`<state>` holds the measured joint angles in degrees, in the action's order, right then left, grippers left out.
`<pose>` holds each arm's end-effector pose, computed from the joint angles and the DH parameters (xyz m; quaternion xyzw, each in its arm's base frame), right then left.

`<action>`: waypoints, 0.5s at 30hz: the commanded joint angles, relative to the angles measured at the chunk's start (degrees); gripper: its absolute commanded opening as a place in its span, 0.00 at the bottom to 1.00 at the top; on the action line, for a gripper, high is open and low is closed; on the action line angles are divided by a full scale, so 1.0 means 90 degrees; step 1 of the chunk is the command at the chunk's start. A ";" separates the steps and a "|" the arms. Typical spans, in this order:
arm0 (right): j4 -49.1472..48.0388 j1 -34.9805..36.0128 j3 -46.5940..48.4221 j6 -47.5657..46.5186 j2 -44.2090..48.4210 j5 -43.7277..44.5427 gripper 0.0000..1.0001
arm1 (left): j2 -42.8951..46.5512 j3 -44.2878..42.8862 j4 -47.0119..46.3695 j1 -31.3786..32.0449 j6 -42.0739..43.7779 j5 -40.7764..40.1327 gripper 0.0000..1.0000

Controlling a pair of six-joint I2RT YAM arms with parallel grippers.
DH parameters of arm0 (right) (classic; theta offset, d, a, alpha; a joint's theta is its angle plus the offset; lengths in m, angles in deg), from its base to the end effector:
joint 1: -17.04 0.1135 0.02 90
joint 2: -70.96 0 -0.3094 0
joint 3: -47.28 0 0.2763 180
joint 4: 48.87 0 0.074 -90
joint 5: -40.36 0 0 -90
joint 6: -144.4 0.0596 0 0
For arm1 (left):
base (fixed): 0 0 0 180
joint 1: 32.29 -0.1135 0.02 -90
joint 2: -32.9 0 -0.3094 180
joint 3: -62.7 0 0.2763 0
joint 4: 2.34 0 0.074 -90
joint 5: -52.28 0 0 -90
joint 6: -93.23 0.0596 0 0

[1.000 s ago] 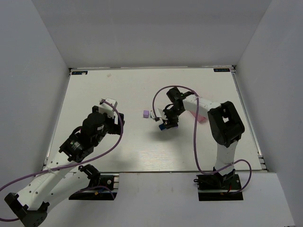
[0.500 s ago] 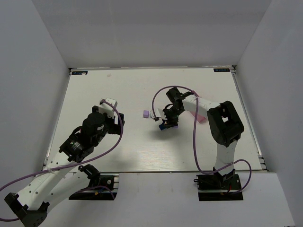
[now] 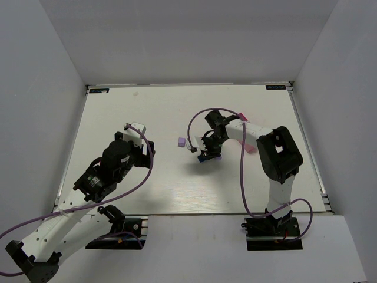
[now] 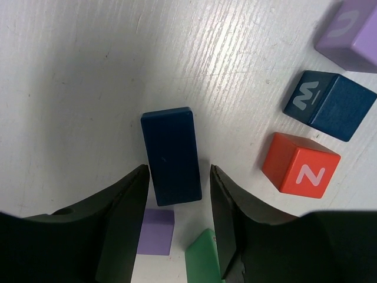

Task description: Build the wood block tower

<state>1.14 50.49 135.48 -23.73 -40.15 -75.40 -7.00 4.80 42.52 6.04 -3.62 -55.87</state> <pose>0.3390 0.2550 0.1725 -0.8158 0.5146 0.1489 0.2177 0.1386 -0.0859 0.3383 0.1488 0.8322 -0.0745 0.5289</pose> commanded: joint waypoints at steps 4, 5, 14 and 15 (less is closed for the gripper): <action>-0.0091 0.0101 -0.0037 0.0019 -0.0105 0.0176 0.53 | 0.0078 0.0001 -0.0075 -0.0040 0.0039 0.0074 0.93; -0.0140 0.0121 -0.0086 0.0028 -0.0115 0.0215 0.53 | 0.0078 0.0001 -0.0075 -0.0040 0.0039 0.0074 0.93; -0.0092 0.0170 -0.0028 0.0097 -0.0106 0.0226 0.38 | 0.0078 0.0001 -0.0075 -0.0040 0.0039 0.0015 0.93; -0.0033 0.0170 0.0011 0.0116 -0.0115 0.0206 0.36 | 0.0078 0.0001 -0.0075 -0.0040 0.0039 0.0015 0.93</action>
<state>0.37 51.67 134.98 -23.33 -40.19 -73.32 -7.00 4.80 42.52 6.04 -3.62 -55.89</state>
